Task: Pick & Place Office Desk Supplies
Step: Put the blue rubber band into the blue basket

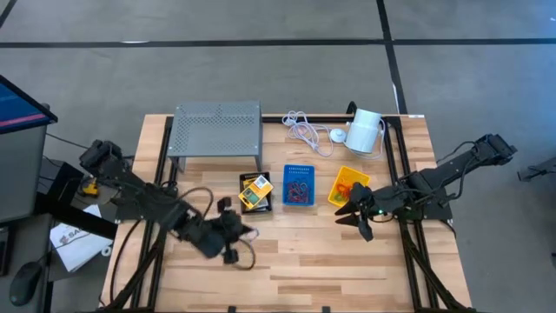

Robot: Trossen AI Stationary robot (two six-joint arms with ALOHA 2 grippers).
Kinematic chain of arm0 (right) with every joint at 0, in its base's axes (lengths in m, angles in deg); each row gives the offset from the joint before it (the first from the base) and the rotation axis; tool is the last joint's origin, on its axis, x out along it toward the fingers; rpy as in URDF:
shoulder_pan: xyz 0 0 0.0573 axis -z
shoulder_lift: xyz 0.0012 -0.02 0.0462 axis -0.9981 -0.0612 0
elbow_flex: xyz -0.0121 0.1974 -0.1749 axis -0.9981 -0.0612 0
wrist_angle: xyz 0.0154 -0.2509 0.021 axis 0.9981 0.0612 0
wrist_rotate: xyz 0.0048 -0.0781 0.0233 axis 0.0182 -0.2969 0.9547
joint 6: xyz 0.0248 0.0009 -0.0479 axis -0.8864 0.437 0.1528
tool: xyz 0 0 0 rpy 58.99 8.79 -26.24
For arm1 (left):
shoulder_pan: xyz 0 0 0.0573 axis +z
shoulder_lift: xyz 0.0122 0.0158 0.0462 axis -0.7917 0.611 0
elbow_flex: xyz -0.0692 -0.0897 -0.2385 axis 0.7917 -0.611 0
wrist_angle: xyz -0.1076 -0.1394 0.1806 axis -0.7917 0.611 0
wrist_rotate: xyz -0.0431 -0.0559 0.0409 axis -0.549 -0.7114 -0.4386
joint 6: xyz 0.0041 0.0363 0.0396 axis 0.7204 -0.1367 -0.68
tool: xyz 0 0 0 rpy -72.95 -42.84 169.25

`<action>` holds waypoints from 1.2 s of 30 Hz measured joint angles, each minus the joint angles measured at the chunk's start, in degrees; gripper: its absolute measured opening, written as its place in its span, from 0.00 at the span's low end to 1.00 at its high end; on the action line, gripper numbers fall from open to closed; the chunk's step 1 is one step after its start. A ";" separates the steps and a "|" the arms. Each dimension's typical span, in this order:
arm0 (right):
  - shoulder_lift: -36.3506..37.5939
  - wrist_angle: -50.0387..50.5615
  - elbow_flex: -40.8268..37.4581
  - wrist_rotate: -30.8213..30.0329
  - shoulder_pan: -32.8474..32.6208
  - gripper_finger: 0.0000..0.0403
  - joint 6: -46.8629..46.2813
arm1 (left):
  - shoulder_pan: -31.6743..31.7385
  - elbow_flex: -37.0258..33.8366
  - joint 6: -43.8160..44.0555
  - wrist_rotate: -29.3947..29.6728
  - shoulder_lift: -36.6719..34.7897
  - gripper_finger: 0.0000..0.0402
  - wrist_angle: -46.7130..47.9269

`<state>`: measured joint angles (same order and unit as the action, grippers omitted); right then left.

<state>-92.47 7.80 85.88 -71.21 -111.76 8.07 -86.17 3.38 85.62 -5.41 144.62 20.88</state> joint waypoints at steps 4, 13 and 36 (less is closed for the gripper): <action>0.00 -0.89 0.00 -0.05 1.03 0.33 -0.09 | 7.71 -0.04 -10.51 -4.40 0.00 0.00 -6.20; 0.00 -3.10 0.00 -0.22 3.30 0.33 4.27 | 23.39 0.00 -26.10 -18.04 0.65 0.00 -22.97; -2.20 -0.84 0.00 -0.18 19.29 0.33 21.58 | 42.96 -0.04 -24.05 -40.34 24.93 0.00 -41.01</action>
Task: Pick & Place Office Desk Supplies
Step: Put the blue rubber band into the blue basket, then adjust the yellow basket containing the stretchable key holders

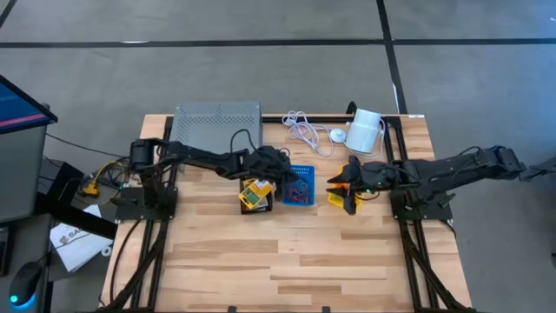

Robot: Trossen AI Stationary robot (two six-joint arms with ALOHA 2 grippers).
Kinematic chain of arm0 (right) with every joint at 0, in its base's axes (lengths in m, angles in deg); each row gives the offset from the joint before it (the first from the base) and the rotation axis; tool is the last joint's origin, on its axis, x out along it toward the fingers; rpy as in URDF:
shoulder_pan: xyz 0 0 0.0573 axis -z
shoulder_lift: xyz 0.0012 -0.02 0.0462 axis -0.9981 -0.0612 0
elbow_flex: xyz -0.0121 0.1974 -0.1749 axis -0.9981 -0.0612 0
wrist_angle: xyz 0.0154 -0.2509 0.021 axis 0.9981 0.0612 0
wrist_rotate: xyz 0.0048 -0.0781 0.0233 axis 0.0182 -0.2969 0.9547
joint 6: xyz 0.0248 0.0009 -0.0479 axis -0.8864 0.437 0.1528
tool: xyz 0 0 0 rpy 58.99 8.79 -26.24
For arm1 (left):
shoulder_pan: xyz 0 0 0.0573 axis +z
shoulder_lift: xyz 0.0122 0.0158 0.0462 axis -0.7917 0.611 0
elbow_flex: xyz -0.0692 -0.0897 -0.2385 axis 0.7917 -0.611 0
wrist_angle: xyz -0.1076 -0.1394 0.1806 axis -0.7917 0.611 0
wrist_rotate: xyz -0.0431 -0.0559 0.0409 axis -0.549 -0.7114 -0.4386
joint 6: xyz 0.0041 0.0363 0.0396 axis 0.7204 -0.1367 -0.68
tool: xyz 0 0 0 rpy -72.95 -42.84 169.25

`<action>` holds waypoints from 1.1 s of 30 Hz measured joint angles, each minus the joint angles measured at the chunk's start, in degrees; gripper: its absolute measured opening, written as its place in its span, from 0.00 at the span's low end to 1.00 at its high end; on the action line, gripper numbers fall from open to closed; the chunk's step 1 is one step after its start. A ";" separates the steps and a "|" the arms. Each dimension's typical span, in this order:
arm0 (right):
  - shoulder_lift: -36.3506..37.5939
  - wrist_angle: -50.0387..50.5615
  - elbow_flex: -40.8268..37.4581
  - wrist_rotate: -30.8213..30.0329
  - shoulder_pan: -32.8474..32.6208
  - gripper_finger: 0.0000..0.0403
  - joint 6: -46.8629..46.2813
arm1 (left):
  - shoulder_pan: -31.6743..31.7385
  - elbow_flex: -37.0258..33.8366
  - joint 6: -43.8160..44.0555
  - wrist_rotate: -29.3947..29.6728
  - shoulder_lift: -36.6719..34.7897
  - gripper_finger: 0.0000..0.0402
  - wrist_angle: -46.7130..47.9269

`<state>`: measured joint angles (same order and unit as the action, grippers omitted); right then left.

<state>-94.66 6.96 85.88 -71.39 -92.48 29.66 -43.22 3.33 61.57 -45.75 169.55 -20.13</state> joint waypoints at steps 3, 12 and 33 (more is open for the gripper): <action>-2.10 0.12 0.00 -0.02 1.61 0.33 0.00 | -0.05 0.00 0.22 0.55 -0.03 0.00 -0.08; -6.20 -0.46 -0.02 0.26 4.57 0.33 -0.40 | 0.07 0.00 0.62 0.65 -0.54 0.11 1.29; -2.60 20.00 8.56 3.28 3.55 0.33 -5.81 | -2.65 -2.30 0.81 -12.92 -13.08 0.37 -6.08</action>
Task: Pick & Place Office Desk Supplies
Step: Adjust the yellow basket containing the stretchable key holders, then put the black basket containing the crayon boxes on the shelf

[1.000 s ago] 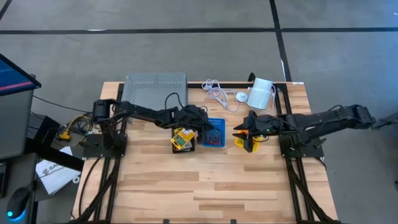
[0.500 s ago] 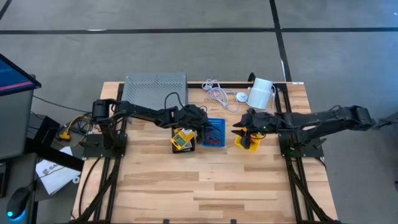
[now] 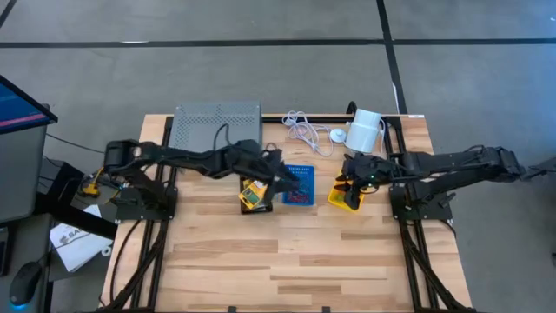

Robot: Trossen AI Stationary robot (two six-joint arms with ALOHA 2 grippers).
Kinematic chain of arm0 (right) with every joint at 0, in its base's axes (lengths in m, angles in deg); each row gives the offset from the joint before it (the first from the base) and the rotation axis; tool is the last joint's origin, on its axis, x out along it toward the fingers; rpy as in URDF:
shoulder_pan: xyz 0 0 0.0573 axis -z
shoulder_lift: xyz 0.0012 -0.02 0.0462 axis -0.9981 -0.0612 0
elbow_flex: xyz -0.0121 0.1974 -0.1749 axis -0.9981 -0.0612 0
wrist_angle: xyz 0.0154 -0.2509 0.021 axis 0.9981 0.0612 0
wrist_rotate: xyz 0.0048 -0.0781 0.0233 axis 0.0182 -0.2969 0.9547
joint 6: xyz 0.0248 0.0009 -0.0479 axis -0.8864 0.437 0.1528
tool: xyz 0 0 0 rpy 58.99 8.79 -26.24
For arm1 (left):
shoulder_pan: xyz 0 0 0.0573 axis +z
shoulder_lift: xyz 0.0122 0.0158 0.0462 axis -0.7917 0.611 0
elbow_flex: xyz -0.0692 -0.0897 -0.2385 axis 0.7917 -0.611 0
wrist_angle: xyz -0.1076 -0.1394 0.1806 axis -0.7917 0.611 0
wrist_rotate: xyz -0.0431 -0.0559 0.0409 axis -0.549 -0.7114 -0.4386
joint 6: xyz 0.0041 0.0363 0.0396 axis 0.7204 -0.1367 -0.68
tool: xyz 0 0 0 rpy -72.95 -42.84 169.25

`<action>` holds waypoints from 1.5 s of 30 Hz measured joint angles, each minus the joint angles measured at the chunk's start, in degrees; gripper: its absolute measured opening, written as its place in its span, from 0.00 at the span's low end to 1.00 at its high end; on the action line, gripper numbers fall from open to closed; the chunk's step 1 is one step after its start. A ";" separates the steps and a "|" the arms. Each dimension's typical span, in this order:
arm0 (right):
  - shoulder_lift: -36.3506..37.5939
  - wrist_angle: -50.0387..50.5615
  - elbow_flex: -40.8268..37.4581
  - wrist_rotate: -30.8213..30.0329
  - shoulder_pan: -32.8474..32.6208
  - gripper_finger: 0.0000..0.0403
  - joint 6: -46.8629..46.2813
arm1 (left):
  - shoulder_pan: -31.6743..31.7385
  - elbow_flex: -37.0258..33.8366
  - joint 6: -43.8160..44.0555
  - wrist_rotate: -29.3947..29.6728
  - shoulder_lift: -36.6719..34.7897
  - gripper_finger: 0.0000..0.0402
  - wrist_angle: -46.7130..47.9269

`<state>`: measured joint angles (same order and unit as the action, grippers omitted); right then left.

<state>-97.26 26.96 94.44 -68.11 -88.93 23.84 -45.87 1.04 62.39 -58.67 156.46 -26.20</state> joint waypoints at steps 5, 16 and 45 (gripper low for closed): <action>-2.92 6.30 5.06 0.13 -1.84 0.33 -0.94 | -2.17 -6.86 -1.14 0.19 -7.47 0.34 -7.32; -15.59 14.32 7.08 0.98 -4.04 0.34 -6.86 | -2.68 -19.25 -0.36 8.83 -13.70 0.30 -14.52; -25.80 20.18 11.57 1.57 -8.28 0.39 -12.44 | -2.53 -19.30 -0.17 8.78 -14.32 0.30 -13.65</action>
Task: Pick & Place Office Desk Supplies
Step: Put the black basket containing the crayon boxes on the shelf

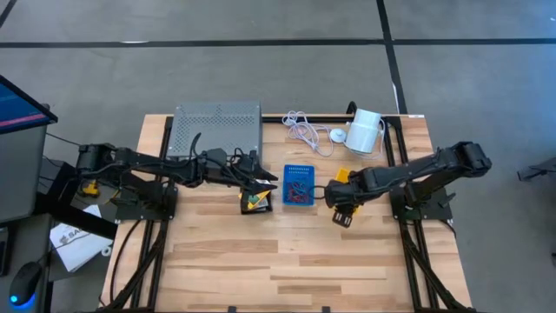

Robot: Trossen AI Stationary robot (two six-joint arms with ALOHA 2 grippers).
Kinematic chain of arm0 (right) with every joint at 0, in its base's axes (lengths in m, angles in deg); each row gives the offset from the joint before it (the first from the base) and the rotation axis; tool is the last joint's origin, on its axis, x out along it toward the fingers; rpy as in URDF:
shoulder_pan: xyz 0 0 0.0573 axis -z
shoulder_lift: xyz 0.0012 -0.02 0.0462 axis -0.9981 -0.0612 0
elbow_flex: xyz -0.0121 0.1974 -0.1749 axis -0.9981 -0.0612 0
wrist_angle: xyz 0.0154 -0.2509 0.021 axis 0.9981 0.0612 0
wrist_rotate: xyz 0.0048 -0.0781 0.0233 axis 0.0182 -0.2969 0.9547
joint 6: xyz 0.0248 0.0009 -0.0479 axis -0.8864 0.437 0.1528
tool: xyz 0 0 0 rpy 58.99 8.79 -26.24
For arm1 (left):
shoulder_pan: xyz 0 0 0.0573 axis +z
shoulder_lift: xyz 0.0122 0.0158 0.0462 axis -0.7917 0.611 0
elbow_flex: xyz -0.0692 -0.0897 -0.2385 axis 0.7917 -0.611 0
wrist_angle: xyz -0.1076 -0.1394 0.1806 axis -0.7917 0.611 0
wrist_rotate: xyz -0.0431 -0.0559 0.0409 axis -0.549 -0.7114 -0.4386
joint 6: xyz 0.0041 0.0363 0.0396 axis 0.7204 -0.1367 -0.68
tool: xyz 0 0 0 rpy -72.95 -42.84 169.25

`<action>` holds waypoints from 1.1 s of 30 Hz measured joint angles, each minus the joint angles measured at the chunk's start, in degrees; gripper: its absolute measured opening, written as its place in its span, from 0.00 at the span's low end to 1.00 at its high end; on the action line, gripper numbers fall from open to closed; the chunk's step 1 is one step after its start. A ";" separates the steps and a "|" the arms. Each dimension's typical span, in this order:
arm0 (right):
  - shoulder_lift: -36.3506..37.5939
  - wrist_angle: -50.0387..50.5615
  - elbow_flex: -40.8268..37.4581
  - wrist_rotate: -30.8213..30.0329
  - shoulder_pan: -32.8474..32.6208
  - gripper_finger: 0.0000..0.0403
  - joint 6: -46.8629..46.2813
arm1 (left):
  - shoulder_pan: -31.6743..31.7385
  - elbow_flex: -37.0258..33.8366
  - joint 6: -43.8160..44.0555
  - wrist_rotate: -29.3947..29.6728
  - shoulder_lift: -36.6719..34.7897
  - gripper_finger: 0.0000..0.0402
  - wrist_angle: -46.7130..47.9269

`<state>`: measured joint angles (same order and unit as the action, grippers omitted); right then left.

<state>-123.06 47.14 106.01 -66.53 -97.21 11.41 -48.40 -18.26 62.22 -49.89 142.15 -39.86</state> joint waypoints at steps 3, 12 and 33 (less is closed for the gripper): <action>-0.31 -0.30 -0.17 0.07 -1.17 0.39 -0.31 | -0.02 0.00 0.00 0.00 0.02 0.30 0.14; -0.59 -0.55 -0.28 -1.42 -3.22 0.39 -3.02 | -0.02 0.02 0.01 0.00 0.02 0.30 0.24; -10.10 0.07 -0.37 -1.73 -2.95 0.39 0.24 | -0.02 0.02 1.07 -0.04 0.04 0.30 0.44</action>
<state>-133.16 47.22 105.64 -68.26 -100.16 11.65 -48.42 -18.24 63.29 -49.93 142.19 -39.42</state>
